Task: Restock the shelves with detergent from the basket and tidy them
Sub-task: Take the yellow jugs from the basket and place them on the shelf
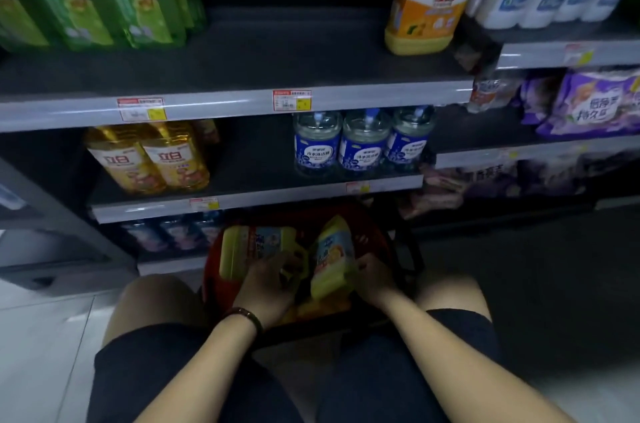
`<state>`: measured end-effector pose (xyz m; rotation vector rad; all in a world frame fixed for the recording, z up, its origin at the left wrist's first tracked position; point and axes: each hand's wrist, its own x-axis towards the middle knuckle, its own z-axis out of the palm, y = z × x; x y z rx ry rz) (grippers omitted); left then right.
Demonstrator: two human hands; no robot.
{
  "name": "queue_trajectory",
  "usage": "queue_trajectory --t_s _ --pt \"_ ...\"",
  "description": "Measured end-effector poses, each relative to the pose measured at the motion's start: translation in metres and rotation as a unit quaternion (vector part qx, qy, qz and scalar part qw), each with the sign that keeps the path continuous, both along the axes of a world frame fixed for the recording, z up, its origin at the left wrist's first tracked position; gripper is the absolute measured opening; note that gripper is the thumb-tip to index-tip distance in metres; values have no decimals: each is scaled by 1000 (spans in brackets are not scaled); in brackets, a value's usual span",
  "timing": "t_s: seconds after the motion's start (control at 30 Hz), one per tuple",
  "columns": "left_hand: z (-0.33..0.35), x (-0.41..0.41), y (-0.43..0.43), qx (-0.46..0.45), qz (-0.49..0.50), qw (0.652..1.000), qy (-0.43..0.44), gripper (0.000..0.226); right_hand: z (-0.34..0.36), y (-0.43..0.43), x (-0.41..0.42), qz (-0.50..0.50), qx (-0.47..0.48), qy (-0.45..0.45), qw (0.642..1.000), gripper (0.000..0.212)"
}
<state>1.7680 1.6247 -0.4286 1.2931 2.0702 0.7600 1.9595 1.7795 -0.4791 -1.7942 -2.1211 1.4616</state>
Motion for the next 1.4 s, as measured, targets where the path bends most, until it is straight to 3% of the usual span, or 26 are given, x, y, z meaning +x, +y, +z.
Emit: queue_trajectory --t_s 0.27,0.4,0.53,0.7,0.93,1.1,1.23,1.4 --pt "-27 -14 1 -8 -1 1000 -5 17 -43 29 -34 -76 -73 -3 994 83" --pt "-37 -14 3 -13 -1 1000 -18 22 -65 30 -44 -139 -143 15 980 80" --pt "-40 -12 8 -39 19 997 -60 34 -90 33 -50 -157 -160 28 974 100" --pt "-43 -11 20 -74 -3 996 -57 30 -74 29 -52 -206 -179 67 960 82" --pt "-46 -12 30 -103 60 989 -87 26 -58 23 -31 -278 -146 109 943 94" --pt "-37 -8 24 -125 98 977 -144 32 -18 18 -13 -302 -156 216 915 80" --pt "-17 1 21 -60 113 978 -164 44 14 7 -9 -263 -114 287 914 65" --pt "29 16 26 46 168 937 -303 47 42 -26 -17 -174 38 294 939 84"
